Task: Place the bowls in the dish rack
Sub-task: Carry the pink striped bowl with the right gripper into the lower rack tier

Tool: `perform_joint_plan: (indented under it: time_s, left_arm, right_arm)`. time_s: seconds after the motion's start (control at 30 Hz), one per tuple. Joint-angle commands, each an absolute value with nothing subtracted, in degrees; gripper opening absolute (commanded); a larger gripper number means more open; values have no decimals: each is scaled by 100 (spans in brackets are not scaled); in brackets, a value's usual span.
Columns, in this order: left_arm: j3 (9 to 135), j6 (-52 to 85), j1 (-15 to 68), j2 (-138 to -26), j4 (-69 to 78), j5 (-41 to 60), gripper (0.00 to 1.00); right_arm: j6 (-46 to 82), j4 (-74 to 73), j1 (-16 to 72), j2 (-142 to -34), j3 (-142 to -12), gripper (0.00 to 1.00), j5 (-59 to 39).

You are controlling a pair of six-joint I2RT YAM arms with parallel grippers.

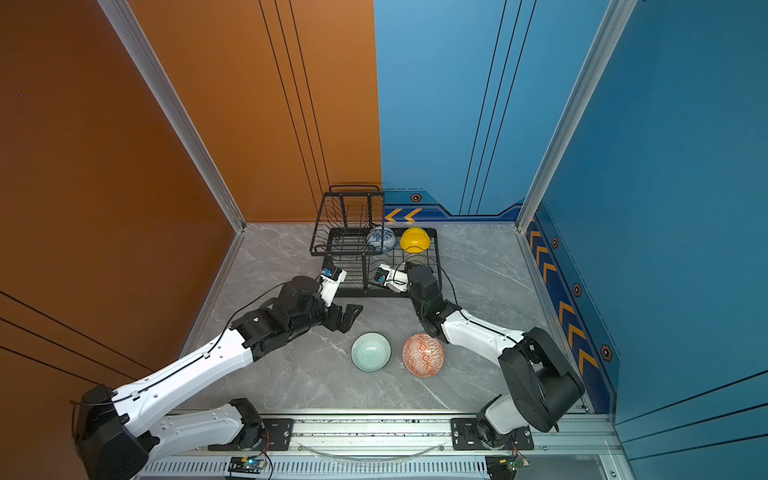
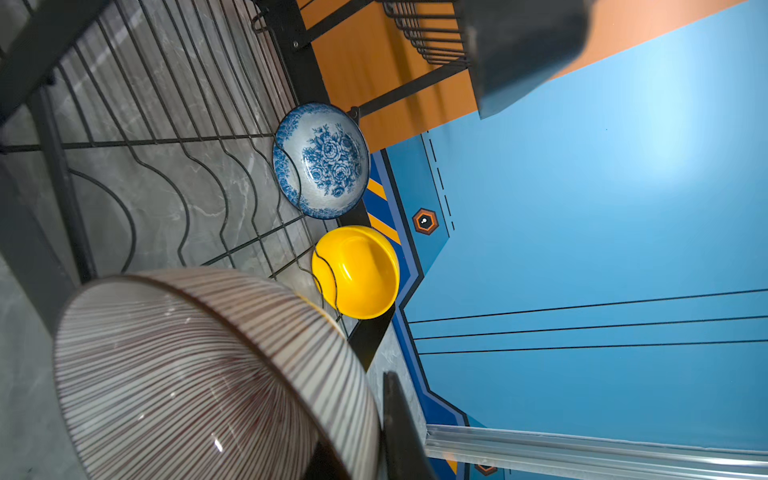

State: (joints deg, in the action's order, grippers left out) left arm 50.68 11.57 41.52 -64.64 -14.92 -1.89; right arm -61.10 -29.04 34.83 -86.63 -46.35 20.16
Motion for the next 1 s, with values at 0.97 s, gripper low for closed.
perform_joint_plan:
  time_s: [0.97]
  left_arm:
    - [4966,1100,3859,-6188,-1775,44,98]
  right_arm:
    - [-7616,-4677,2969,-11027,-6455,0,2391]
